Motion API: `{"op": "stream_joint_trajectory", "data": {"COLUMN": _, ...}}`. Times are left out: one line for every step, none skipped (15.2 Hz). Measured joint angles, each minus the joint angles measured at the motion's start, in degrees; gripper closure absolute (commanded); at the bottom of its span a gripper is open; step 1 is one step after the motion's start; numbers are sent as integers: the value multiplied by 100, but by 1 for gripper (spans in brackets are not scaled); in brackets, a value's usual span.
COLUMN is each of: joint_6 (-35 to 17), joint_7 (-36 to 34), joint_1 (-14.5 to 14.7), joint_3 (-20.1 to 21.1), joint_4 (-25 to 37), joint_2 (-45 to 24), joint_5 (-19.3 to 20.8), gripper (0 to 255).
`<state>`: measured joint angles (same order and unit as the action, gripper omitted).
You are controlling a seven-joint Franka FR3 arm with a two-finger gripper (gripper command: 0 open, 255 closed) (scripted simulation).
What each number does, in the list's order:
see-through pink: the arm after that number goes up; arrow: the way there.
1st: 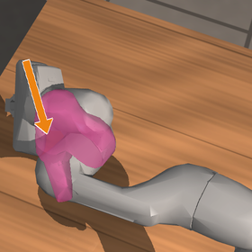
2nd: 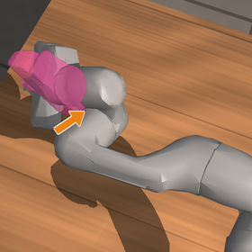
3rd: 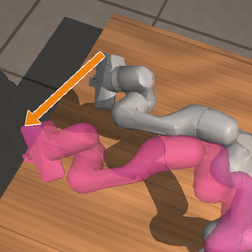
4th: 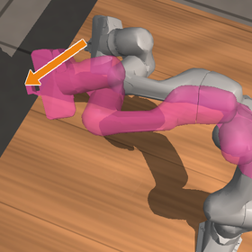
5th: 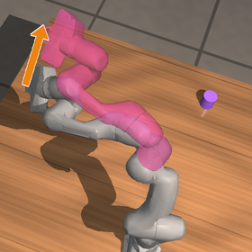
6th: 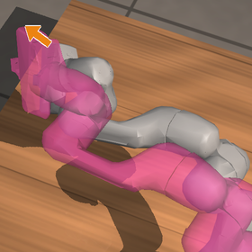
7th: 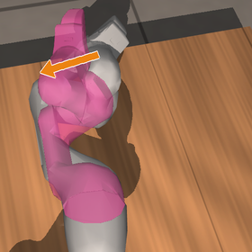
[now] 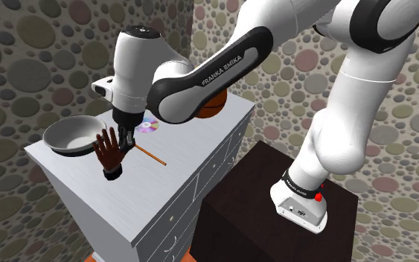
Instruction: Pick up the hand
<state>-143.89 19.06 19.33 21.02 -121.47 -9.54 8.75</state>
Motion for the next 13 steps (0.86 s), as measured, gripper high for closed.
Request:
{"op": "stream_joint_trajectory", "data": {"joint_6": 71, "joint_7": 26, "joint_1": -6, "joint_3": 10, "joint_4": 34, "joint_2": 42, "joint_5": -35, "gripper": 255}}
{"op": "stream_joint_trajectory", "data": {"joint_6": 135, "joint_7": 57, "joint_1": -16, "joint_3": 18, "joint_4": 57, "joint_2": 88, "joint_5": -71, "gripper": 255}}
{"op": "stream_joint_trajectory", "data": {"joint_6": 181, "joint_7": 77, "joint_1": -22, "joint_3": 24, "joint_4": 68, "joint_2": 127, "joint_5": -98, "gripper": 255}}
{"op": "stream_joint_trajectory", "data": {"joint_6": 256, "joint_7": 101, "joint_1": -27, "joint_3": 35, "joint_4": 90, "joint_2": 185, "joint_5": -138, "gripper": 255}}
{"op": "stream_joint_trajectory", "data": {"joint_6": 342, "joint_7": 127, "joint_1": -31, "joint_3": 41, "joint_4": 145, "joint_2": 220, "joint_5": -169, "gripper": 255}}
{"op": "stream_joint_trajectory", "data": {"joint_6": 418, "joint_7": 152, "joint_1": -37, "joint_3": 47, "joint_4": 183, "joint_2": 262, "joint_5": -201, "gripper": 255}}
{"op": "stream_joint_trajectory", "data": {"joint_6": 485, "joint_7": 178, "joint_1": -44, "joint_3": 50, "joint_4": 218, "joint_2": 297, "joint_5": -230, "gripper": 255}}
{"op": "stream_joint_trajectory", "data": {"joint_6": 573, "joint_7": 202, "joint_1": -48, "joint_3": 55, "joint_4": 276, "joint_2": 332, "joint_5": -259, "gripper": 255}}
{"op": "stream_joint_trajectory", "data": {"joint_6": 629, "joint_7": 224, "joint_1": -54, "joint_3": 58, "joint_4": 295, "joint_2": 372, "joint_5": -287, "gripper": 255}}
{"op": "stream_joint_trajectory", "data": {"joint_6": 697, "joint_7": 234, "joint_1": -53, "joint_3": 64, "joint_4": 330, "joint_2": 407, "joint_5": -309, "gripper": 255}}
{"op": "stream_joint_trajectory", "data": {"joint_6": 761, "joint_7": 241, "joint_1": -51, "joint_3": 69, "joint_4": 372, "joint_2": 431, "joint_5": -325, "gripper": 255}}
{"op": "stream_joint_trajectory", "data": {"joint_6": 847, "joint_7": 281, "joint_1": -63, "joint_3": 70, "joint_4": 401, "joint_2": 495, "joint_5": -369, "gripper": 255}}
{"op": "stream_joint_trajectory", "data": {"joint_6": 882, "joint_7": 285, "joint_1": -62, "joint_3": 72, "joint_4": 429, "joint_2": 504, "joint_5": -375, "gripper": 255}}
